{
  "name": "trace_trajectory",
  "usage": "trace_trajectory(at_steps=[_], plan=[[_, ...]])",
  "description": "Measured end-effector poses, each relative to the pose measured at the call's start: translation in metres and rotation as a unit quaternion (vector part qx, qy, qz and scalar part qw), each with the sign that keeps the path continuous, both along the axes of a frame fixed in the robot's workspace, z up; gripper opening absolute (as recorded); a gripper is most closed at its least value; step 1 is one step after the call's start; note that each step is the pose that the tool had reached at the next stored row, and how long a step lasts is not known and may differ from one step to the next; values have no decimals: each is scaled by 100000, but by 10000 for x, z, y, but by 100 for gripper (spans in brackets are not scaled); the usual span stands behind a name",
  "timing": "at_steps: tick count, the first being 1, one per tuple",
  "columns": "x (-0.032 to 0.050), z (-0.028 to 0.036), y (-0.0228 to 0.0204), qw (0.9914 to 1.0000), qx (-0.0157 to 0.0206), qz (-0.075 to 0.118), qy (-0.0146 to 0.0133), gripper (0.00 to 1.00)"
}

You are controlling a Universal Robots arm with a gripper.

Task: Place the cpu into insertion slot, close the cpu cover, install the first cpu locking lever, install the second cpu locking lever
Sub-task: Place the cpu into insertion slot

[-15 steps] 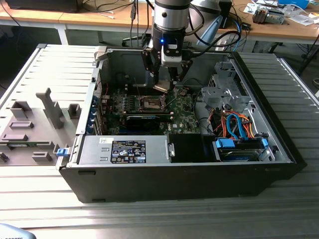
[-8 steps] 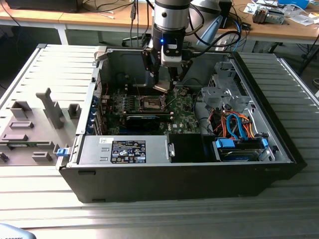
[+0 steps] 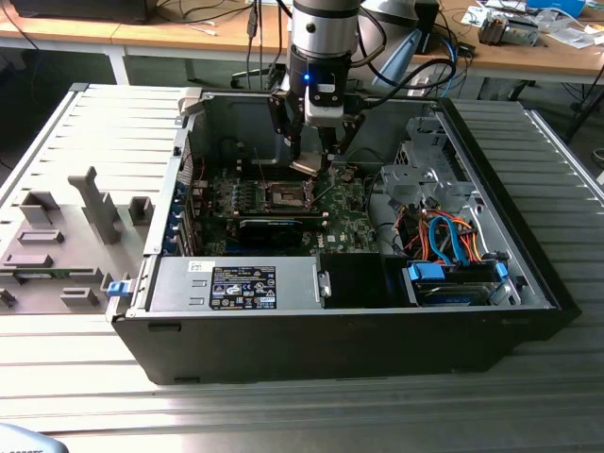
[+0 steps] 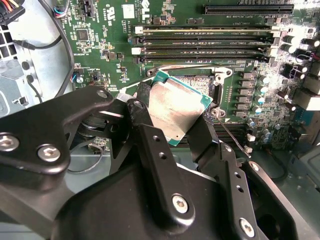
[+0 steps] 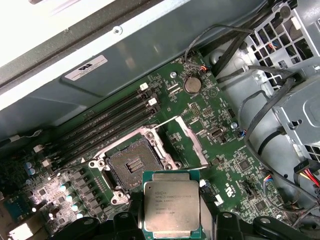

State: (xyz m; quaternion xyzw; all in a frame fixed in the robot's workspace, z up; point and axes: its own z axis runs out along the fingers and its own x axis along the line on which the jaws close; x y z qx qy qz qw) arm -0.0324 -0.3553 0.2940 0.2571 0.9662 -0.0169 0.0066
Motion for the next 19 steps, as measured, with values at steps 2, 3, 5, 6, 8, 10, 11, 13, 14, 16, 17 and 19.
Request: trace_trajectory(at_steps=[2, 3, 5, 6, 8, 10, 11, 13, 14, 16, 17, 19], plan=[[0, 0, 0, 100000, 3, -55, 1, 54], [0, 0, 0, 100000, 2, -79, -1, 54], [0, 0, 0, 100000, -7, -219, 2, 54], [0, 0, 0, 100000, -7, -237, 1, 54], [0, -25, 0, 99999, -8, -353, 2, 54], [0, -26, 0, 99999, -10, -390, 0, 54], [0, -26, 0, 99999, -11, -429, 2, 54], [0, -28, 0, 99999, -9, -538, 5, 54], [0, -28, 0, 99998, -9, -564, 4, 54], [0, -29, 0, 99998, -13, -641, 2, 54], [0, -29, 0, 99998, -14, -689, 3, 54], [0, -31, 0, 99997, -9, -760, 3, 54]])
